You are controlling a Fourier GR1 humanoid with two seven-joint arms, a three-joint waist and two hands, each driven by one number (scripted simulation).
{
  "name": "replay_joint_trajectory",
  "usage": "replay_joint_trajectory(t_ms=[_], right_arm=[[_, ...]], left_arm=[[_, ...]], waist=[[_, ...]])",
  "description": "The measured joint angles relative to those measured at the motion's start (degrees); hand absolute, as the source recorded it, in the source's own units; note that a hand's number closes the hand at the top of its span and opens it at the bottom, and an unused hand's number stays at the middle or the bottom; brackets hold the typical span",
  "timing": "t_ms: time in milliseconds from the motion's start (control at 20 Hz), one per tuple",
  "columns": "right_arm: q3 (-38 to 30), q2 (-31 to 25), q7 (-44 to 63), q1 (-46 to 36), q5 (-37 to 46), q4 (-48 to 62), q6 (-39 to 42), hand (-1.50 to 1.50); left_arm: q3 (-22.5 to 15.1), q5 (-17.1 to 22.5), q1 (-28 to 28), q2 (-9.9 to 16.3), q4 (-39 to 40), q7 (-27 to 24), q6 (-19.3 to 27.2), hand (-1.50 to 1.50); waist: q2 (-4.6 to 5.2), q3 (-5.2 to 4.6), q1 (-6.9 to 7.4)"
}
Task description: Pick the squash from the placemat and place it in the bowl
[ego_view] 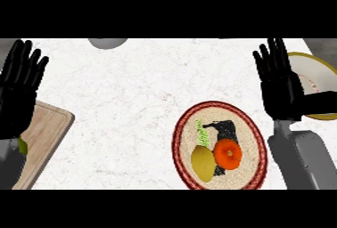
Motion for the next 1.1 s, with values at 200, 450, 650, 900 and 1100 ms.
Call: replay_joint_trajectory(t_ms=[200, 450, 650, 900, 1100], right_arm=[[1.05, -6.55, 0.03, -0.06, 2.59, -4.46, 5.68, 1.5], [5.19, -21.69, 2.02, 2.05, 16.44, -5.61, 10.48, -1.5], [6.8, -26.19, 3.29, 13.36, 25.79, -9.68, 4.44, -1.5], [9.84, -29.52, 1.72, 30.47, 35.03, -22.7, -1.19, -1.5], [8.66, -32.03, 7.04, 40.82, 39.73, -34.63, -3.88, -1.5]], left_arm=[[-0.72, -3.07, 2.16, 0.81, 1.68, 0.53, 0.77, 0.0], [-0.92, -6.4, 5.68, 2.8, 5.14, 1.89, 2.37, 0.0], [-1.03, -7.82, 8.49, 2.86, 6.39, 2.67, 3.8, 0.0], [-1.29, -8.85, 9.49, 2.58, 6.77, 3.09, 4.13, 0.0], [-1.59, -9.5, 7.86, 1.65, 7.99, 3.25, 3.41, 0.0]], waist=[[-0.59, 0.02, 0.89], [-0.96, -0.88, -0.83], [-1.57, -0.39, -2.58], [-1.63, -0.16, -2.41], [-1.29, -0.11, -1.09]])
